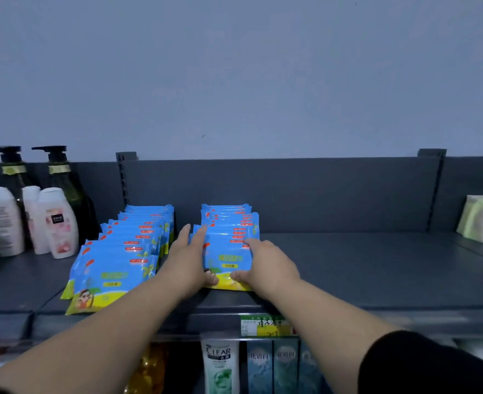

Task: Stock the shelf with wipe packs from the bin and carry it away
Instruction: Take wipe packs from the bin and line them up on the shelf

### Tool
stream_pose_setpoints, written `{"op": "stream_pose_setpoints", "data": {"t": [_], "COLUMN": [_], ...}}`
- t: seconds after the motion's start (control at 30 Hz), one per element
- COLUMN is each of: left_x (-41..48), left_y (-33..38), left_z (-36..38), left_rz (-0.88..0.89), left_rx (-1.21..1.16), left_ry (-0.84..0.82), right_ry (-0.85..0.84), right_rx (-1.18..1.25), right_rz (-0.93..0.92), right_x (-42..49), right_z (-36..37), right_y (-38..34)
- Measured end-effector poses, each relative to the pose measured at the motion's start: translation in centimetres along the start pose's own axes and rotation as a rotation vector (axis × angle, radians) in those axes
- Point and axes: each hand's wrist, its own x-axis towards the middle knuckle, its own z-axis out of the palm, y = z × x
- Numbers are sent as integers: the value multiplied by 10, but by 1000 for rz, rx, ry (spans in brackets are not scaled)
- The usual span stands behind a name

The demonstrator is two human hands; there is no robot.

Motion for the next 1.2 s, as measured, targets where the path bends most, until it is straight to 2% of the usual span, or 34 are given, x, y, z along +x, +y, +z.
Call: {"op": "stream_pose_setpoints", "data": {"t": [0.13, 0.37, 0.53, 0.83, 1.2], "left_x": [-2, 0, -4, -43, -119], "left_y": [-4, -14, 1, 95, 263], "left_z": [-2, 0, 14, 59, 155], "left_rz": [111, 198, 276, 588, 854], "left_rx": [176, 222, 234, 162, 154], "left_ry": [-9, 32, 45, 43, -110], "right_ry": [9, 175, 262, 396, 417], "right_rx": [7, -44, -204, -369, -385], "right_rz": [40, 198, 289, 488, 810], "right_x": [0, -18, -44, -126, -278], "right_z": [2, -8, -15, -44, -112], "right_y": [-8, -11, 10, 79, 213]}}
